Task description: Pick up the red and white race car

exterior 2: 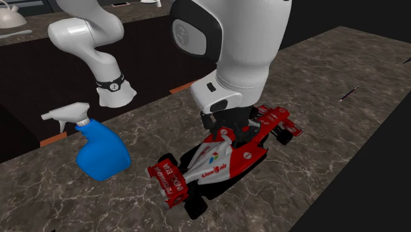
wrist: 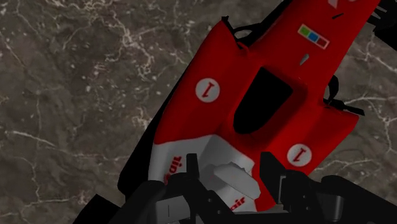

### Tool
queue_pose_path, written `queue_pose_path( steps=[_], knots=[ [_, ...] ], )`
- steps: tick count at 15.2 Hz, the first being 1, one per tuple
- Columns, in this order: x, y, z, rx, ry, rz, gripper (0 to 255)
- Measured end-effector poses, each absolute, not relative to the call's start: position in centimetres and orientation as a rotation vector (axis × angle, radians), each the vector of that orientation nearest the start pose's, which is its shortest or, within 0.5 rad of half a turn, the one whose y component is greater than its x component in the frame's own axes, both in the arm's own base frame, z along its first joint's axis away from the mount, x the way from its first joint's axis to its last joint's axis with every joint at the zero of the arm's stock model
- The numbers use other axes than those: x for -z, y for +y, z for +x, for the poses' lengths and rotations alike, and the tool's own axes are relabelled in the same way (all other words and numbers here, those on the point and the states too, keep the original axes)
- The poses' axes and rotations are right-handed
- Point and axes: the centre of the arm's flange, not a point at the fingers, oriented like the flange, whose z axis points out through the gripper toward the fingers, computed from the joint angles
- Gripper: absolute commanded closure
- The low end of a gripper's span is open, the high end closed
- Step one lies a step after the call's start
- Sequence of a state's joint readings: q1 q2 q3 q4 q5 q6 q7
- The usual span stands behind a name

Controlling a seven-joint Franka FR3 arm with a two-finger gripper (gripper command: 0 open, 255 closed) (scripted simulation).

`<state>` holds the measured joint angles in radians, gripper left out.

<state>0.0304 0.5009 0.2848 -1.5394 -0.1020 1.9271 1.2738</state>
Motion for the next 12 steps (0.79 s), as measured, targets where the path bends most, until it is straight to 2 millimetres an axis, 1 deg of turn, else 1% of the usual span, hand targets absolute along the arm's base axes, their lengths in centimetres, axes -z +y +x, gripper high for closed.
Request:
queue_pose_path(
  steps=[2,4,12],
  knots=[
    [-36.8,17.8,65.5,-0.155,1.446,-2.827,255],
    [-37.7,17.8,65.5,-0.156,1.446,-2.828,255],
    [-42.1,17.8,65.6,-0.156,1.446,-2.828,255]
  ],
)
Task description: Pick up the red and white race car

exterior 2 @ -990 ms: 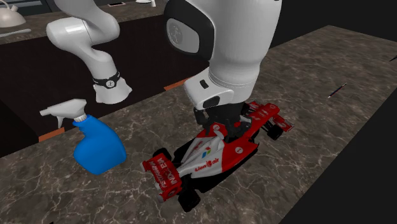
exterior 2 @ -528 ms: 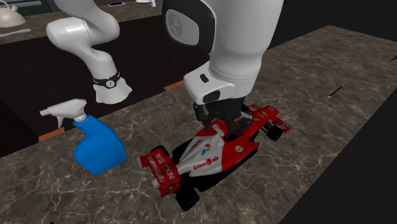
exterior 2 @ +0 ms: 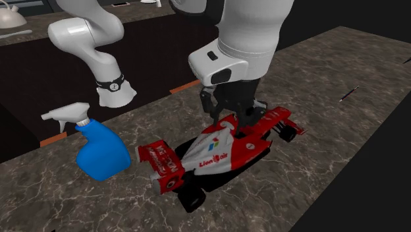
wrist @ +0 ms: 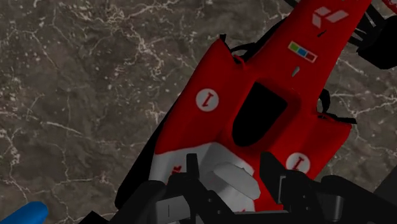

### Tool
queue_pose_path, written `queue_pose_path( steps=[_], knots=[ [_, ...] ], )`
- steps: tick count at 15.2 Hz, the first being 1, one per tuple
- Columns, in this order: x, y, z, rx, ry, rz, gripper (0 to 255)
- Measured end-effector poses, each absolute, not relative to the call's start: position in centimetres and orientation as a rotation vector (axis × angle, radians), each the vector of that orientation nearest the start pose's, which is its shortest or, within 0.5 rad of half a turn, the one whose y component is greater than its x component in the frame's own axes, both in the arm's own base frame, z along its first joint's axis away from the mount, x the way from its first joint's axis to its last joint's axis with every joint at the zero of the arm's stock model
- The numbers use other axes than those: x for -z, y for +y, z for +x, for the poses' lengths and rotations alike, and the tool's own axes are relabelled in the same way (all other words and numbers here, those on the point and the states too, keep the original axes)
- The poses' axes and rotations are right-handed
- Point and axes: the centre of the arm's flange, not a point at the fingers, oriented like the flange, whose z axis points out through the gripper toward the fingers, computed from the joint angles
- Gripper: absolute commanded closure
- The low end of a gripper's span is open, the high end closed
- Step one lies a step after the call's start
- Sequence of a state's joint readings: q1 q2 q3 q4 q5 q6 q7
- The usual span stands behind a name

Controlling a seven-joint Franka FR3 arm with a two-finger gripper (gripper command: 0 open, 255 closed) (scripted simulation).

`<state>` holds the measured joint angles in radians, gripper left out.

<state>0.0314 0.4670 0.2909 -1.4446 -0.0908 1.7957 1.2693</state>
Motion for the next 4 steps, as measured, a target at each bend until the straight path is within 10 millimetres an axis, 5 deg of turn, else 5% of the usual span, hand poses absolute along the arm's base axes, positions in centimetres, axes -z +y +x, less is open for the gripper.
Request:
queue_pose_path(
  steps=[4],
  knots=[
    [-43.8,17.8,65.5,-0.156,1.446,-2.828,255]
  ],
)
